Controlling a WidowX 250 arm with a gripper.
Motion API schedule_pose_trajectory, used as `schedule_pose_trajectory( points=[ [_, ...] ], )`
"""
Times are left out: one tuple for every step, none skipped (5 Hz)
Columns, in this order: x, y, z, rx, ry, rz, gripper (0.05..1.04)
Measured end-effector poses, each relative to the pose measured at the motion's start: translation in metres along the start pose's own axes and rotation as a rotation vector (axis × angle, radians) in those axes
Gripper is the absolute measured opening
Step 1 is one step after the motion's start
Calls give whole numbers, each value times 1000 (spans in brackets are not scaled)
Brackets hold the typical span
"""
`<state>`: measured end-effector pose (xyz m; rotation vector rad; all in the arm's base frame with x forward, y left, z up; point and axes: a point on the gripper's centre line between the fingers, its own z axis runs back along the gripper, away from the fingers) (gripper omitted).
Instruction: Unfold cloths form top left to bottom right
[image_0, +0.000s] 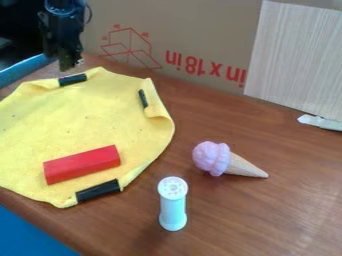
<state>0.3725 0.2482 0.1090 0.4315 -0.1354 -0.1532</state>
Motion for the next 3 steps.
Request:
schedule_pose_trajectory(
  points=[
    [-10,4,12,-2,-23,36,990],
    [-31,-2,39,-103,-29,65,1001],
    [-63,-29,78,-154,-54,62,1000]
  ],
)
